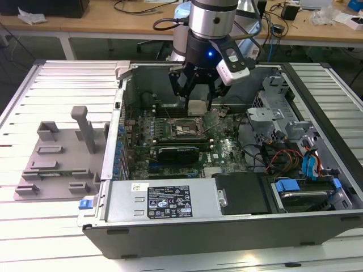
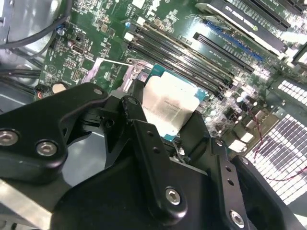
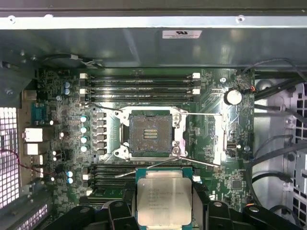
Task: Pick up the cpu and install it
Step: 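Place the cpu into insertion slot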
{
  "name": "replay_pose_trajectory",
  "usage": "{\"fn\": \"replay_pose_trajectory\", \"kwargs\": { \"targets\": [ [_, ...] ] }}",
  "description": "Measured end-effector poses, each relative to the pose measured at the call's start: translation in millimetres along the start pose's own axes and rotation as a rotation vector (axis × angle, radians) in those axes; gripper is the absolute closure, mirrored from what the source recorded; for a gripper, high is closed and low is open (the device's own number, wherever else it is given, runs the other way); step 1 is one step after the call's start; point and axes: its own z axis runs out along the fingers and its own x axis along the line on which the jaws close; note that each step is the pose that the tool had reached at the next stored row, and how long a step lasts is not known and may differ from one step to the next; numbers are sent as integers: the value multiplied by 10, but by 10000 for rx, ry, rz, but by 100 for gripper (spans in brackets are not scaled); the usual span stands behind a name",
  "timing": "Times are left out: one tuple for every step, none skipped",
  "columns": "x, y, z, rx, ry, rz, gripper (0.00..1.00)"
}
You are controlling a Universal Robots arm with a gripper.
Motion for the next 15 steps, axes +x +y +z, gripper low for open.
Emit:
{"fn": "replay_pose_trajectory", "kwargs": {
  "targets": [
    [0, 0, 0, 2, 7, 185, 45],
    [0, 0, 0, 4, 11, 301, 45],
    [0, 0, 1, 11, 18, 555, 45],
    [0, 0, 1, 14, 23, 667, 45],
    [0, 0, 1, 18, 27, 794, 45],
    [0, 0, 1, 22, 33, 986, 45],
    [0, 0, 2, 26, 41, 1223, 45],
    [0, 0, 3, 33, 54, 1592, 45],
    [0, 0, 4, 42, 63, 1888, 45],
    [0, 0, 4, 45, 70, 2096, 45],
    [0, 0, 5, 47, 76, 2255, 45],
    [0, 0, 5, 49, 79, 2346, 45],
    [0, 0, 5, 52, 82, 2437, 45],
    [-3, 0, 6, 61, 84, 2571, 45],
    [-4, 0, 6, 74, 86, 2669, 45]
  ]
}}
